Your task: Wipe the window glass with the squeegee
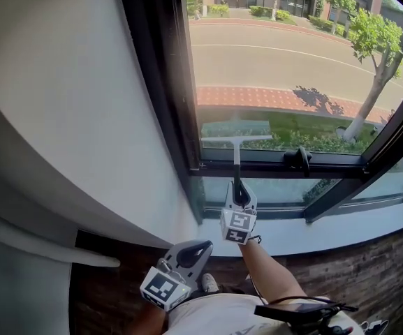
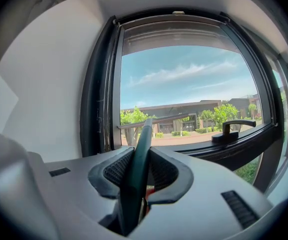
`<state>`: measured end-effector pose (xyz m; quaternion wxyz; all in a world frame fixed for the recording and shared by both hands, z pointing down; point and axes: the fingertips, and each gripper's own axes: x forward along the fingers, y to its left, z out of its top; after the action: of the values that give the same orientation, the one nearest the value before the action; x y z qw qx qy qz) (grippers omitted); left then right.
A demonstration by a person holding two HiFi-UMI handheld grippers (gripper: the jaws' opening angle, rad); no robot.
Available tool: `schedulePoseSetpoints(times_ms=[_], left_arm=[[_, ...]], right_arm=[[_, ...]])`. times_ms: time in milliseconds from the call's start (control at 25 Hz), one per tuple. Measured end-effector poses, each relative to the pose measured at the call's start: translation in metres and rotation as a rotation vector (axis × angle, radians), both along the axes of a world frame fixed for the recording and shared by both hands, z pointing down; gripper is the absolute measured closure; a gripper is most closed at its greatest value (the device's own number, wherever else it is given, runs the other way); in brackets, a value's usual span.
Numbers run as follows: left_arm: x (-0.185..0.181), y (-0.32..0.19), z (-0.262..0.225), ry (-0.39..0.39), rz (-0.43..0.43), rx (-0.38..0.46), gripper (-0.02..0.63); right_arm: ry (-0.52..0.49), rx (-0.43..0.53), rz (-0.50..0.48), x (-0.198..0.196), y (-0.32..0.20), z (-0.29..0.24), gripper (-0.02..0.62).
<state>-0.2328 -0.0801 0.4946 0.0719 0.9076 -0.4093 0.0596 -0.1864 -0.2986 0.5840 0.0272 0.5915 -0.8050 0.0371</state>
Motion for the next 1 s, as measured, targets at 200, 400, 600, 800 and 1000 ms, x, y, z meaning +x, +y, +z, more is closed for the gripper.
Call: schedulePoseSetpoints(times_ms=[200,400,600,800,1000], left_arm=[[-0.001,0.003,0.004,0.001,0.002,-0.016,0.583],[-0.008,0.008,0.005,0.003,-0.004,-0.022,0.584],[-0.015,0.014,0.009,0.024,-0.004,-0.035,0.583],[-0.008,0.022,0.016,0.056,0.041,-0.03,0.584],[0.006,0.025,0.021,0.073,0.099,-0.033,0.584]], right_arm=[[0.02,-0.064,0.005,0.002,0.004,0.019,0.495],[0.022,-0.076,0.005,0.004,0.006,0.025,0.495],[-0.046,-0.104,0.001,0.01,0.019,0.021,0.495],[-0.057,-0.02,-0.034,0.036,0.054,-0.021,0.495],[-0.054,0.013,-0.001,0.092,0.082,-0.044,0.495]])
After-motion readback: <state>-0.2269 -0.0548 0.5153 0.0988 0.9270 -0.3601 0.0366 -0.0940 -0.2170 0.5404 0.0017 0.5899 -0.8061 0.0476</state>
